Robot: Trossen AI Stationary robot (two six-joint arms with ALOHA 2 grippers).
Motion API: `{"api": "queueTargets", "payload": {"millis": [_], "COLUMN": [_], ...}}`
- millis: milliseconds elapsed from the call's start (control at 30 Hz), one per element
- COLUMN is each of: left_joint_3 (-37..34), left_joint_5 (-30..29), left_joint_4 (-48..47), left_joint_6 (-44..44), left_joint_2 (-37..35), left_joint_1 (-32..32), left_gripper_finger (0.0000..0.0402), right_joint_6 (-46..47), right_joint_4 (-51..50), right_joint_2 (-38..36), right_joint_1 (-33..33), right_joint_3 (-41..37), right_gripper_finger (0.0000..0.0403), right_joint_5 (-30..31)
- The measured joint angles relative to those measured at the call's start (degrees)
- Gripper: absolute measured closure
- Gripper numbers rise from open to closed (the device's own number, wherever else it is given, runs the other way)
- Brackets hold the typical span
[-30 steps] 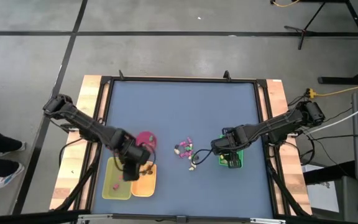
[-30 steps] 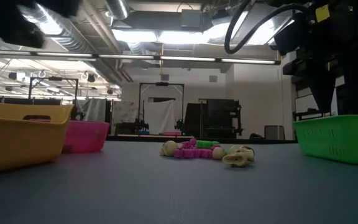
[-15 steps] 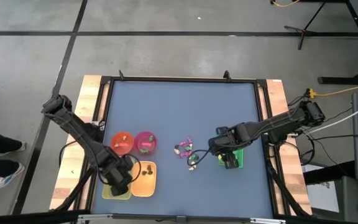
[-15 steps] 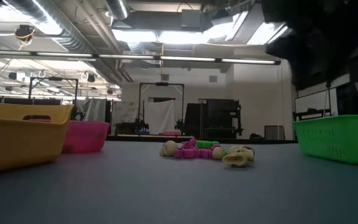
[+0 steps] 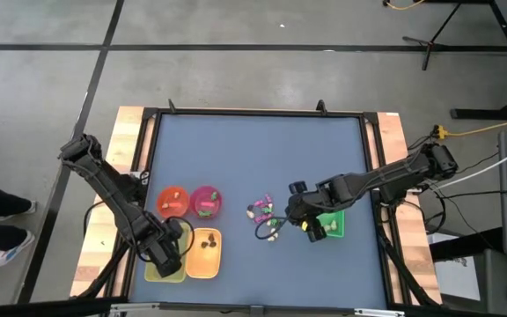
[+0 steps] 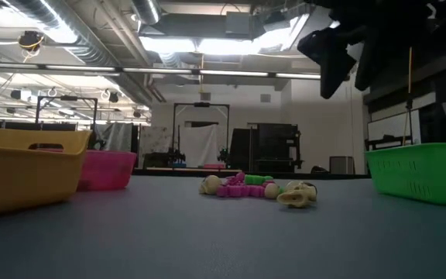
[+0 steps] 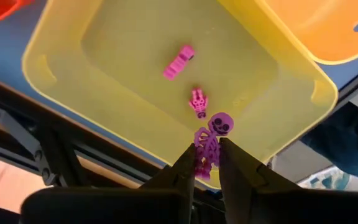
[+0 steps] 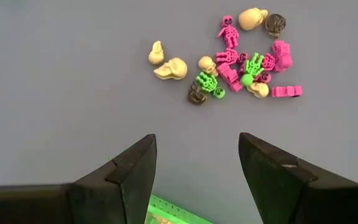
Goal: Sort Halloween decoration
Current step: Put the pink skeleton toy into the light yellow bin, then put the black skull toy into the yellow bin
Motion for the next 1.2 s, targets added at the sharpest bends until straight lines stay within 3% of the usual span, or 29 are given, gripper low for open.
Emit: {"api": "queueTargets", "payload": {"millis": [367, 533, 1033, 1200], "left_joint_3": [0.0, 0.0, 0.0, 0.0], "left_joint_5": [-3.0, -3.7, -6.8, -6.9], "left_joint_4": [0.2, 0.3, 0.3, 0.3], "left_joint_6": [-3.2, -3.2, -3.0, -3.0], "left_joint_2": [0.0, 0.0, 0.0, 0.0], "left_joint_1": [0.1, 0.2, 0.2, 0.2], "left_gripper_finger": [0.0252, 0.0222, 0.0209, 0.0209], "right_joint_6": [0.0, 0.0, 0.2, 0.2], "right_joint_4": [4.9, 6.9, 12.0, 12.7], "right_joint_2": [5.1, 8.4, 18.8, 20.5], "right_joint_1": [0.0, 0.0, 0.0, 0.0], "right_joint_3": [0.0, 0.0, 0.0, 0.0], "right_gripper_finger": [0.0175, 0.0175, 0.0175, 0.0175], "right_joint_5": [-0.3, -0.4, -0.4, 2.8]}}
